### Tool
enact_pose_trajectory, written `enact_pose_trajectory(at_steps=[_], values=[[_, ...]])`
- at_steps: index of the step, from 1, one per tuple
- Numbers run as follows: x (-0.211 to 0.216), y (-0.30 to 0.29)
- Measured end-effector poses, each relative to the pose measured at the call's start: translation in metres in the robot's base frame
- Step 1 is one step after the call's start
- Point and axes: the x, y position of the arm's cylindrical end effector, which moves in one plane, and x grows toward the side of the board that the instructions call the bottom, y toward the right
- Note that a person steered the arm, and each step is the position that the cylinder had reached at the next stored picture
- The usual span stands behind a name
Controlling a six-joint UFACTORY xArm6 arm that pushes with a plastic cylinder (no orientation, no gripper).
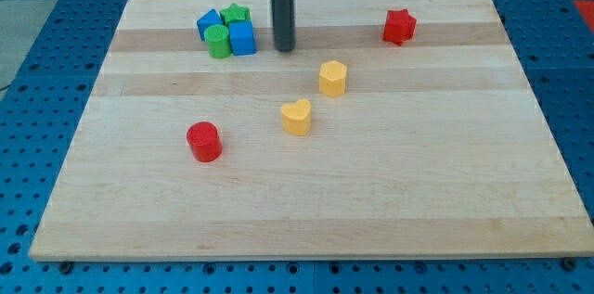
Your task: Push the yellow hexagon slightly towards right
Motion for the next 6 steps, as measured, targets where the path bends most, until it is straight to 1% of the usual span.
enact_pose_trajectory(at_steps=[1,2,3,4,5,6], values=[[0.041,0.044],[0.049,0.059],[0.045,0.035],[0.068,-0.041],[0.098,-0.105],[0.123,-0.114]])
